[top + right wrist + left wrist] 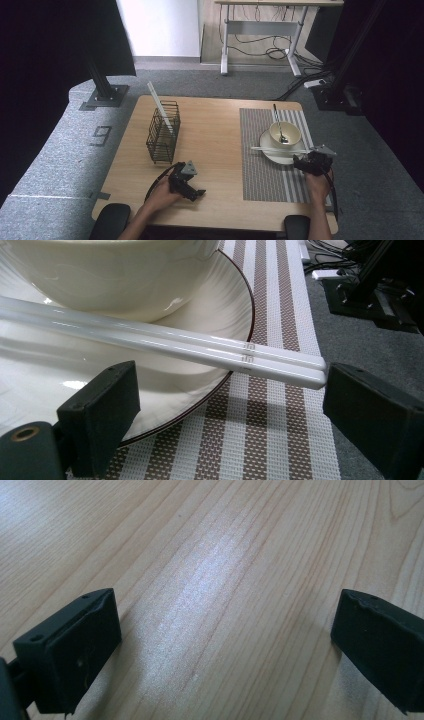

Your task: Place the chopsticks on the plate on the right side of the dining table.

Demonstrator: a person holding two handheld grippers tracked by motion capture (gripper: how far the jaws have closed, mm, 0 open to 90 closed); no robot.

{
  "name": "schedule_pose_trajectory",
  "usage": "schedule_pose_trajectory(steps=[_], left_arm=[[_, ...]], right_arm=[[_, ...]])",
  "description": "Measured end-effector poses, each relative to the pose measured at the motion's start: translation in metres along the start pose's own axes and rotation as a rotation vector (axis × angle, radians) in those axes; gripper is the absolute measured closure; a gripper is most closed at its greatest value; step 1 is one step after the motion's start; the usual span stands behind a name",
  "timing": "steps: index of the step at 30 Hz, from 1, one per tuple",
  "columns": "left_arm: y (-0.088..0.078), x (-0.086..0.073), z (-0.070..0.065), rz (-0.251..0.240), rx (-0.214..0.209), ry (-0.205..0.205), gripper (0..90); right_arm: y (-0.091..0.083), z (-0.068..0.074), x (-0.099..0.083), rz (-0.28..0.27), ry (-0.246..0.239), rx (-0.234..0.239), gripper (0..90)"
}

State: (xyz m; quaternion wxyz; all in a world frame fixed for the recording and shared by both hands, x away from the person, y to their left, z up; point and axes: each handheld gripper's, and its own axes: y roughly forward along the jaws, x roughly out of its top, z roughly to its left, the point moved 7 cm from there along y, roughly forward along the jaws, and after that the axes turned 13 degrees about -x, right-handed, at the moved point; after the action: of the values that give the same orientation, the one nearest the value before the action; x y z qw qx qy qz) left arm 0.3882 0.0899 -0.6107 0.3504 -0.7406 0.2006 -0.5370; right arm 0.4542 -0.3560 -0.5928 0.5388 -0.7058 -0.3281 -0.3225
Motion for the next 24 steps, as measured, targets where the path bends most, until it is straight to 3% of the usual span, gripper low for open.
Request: schedule_pose_trajectory(steps=[9,16,24], left_arm=[[0.0,0.0,0.0,0.0,0.0,0.0,0.0],[0.0,0.0,0.0,0.0,0.0,0.0,0.0],[0.0,0.0,0.0,0.0,0.0,0.0,0.0]], right_arm=[[-0.006,-0.002,0.001,-0.004,-0.018,-0.006,6.7],[-0.023,-0.004,0.002,0.0,-0.031,0.028,2.3],[-0.058,0.002,0.003,-0.012,-0.069,0.082,1.2]])
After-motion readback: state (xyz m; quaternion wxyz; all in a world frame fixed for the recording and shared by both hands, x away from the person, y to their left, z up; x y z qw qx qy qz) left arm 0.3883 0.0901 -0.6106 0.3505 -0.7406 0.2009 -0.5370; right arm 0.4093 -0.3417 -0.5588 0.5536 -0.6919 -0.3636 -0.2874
